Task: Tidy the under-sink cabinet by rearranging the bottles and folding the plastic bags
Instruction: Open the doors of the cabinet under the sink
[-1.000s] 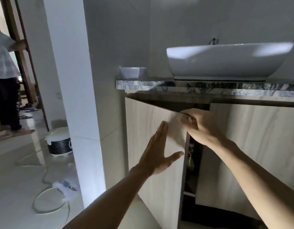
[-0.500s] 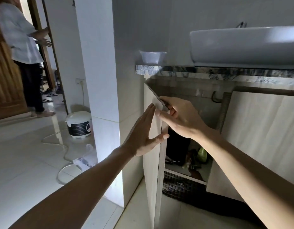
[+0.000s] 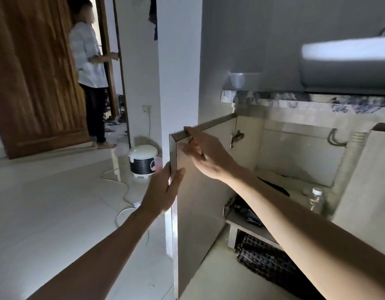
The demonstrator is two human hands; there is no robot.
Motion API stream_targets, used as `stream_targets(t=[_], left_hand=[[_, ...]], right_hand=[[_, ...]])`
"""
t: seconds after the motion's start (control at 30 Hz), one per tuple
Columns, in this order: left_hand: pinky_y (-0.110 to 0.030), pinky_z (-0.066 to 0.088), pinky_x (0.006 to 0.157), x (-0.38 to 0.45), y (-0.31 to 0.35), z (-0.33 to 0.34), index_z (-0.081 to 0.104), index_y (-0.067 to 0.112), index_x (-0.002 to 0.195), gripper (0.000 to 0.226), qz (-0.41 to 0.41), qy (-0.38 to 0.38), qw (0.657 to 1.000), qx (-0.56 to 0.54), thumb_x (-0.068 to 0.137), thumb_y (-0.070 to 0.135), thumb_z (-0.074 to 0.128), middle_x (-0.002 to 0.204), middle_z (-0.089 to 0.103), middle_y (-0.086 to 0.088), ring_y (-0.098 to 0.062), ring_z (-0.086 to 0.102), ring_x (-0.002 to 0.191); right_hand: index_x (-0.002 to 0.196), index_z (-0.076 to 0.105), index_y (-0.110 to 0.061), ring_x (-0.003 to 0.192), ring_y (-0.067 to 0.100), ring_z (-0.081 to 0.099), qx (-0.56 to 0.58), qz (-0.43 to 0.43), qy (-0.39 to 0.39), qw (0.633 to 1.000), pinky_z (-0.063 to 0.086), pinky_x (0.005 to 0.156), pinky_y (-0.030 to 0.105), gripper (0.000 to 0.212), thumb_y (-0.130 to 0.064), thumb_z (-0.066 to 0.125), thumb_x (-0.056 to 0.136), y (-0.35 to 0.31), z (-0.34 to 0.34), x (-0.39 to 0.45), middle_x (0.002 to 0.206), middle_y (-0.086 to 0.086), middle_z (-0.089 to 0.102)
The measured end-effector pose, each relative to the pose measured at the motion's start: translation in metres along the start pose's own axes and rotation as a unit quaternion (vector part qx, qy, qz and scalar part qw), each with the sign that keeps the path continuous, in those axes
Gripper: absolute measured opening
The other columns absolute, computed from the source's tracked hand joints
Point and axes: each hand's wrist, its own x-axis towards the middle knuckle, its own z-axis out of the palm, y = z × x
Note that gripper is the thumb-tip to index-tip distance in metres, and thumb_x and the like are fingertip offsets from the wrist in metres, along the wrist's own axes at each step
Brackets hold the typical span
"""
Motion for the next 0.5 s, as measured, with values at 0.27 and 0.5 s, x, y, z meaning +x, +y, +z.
stream_targets(t=[0.27,0.5], left_hand=[[-0.009,0.035,0.06,0.009,-0.018,-0.009,0.051,0.012,0.099,0.009,-0.081,0.036,0.996,0.024,0.099,0.018,0.045,0.072,0.058,0.007,-0.019,0.056,0.067],[-0.052,0.025,0.115,0.018,0.012,0.015,0.019,0.006,0.145,0.066,0.019,0.158,0.982,0.107,0.092,0.038,0.042,0.152,0.027,-0.025,-0.033,0.024,0.142]], right_hand=[[0.131,0.048,-0.004,0.085,0.023,0.055,-0.047,-0.013,0.01,0.999,0.04,0.077,0.025,0.036,-0.017,0.042,0.098,0.012,0.027,0.03,0.099,0.016,0.063],[0.145,0.032,-0.016,0.105,0.02,0.06,-0.044,0.071,-0.036,0.996,0.047,0.092,0.027,0.049,-0.014,0.044,0.098,0.022,-0.007,0.012,0.118,0.01,0.063]])
